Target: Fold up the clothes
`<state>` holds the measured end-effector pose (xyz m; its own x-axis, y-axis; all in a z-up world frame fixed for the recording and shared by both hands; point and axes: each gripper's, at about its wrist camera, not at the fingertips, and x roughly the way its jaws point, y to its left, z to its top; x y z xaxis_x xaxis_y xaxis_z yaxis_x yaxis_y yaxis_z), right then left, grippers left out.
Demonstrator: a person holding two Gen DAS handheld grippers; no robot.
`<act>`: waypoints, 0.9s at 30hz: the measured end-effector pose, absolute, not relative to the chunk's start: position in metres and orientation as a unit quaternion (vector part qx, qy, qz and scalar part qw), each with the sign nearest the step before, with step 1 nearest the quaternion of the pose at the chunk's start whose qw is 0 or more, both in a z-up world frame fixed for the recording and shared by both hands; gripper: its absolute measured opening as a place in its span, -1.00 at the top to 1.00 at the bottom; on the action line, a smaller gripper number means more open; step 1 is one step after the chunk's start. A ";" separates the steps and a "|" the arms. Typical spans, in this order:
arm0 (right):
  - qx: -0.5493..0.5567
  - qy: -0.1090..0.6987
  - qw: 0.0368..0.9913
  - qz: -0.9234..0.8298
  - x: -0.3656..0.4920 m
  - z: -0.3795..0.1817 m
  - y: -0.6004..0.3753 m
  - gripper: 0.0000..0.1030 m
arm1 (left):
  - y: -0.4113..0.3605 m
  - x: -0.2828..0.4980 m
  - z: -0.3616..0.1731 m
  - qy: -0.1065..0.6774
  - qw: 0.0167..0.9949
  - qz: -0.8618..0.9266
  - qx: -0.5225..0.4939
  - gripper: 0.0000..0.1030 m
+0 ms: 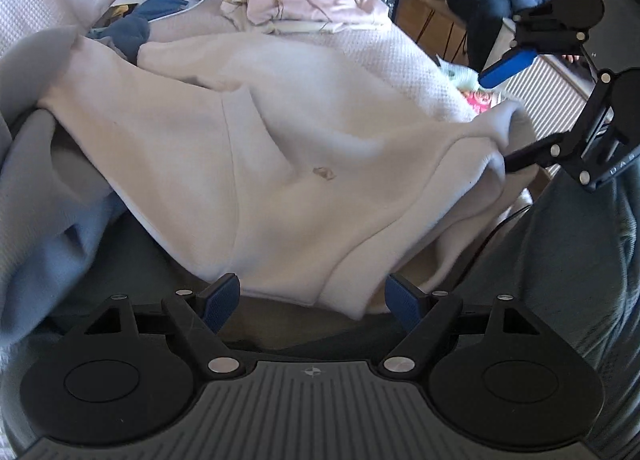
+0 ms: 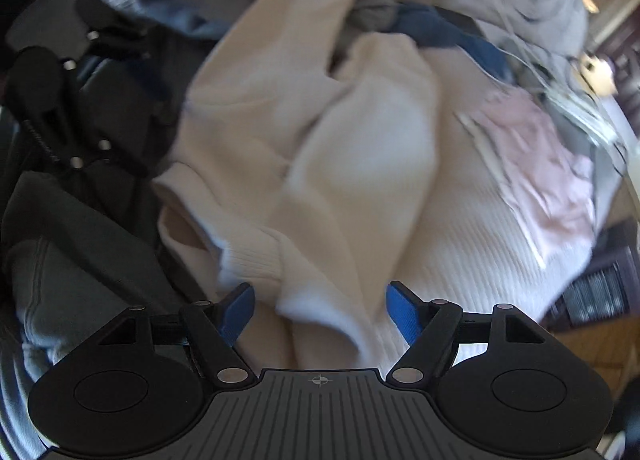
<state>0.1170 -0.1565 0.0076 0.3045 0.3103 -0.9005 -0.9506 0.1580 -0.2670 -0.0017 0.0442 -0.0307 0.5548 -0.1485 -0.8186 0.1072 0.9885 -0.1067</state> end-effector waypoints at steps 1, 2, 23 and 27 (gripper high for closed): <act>-0.451 0.360 0.667 0.472 0.117 0.004 -0.152 -0.44 | 0.045 -0.001 -0.032 0.470 0.880 -0.073 -0.016 -0.51; -0.454 0.362 0.661 0.475 0.117 0.001 -0.148 -0.41 | 0.045 0.000 -0.033 0.473 0.878 -0.073 -0.010 -0.52; -0.357 0.286 0.827 0.327 0.227 0.043 -0.133 0.72 | 0.086 0.029 0.008 0.401 0.912 -0.034 -0.081 -0.57; -0.338 0.286 0.866 0.232 0.292 0.029 -0.130 0.73 | 0.090 0.045 0.009 0.397 0.914 -0.019 -0.079 -0.57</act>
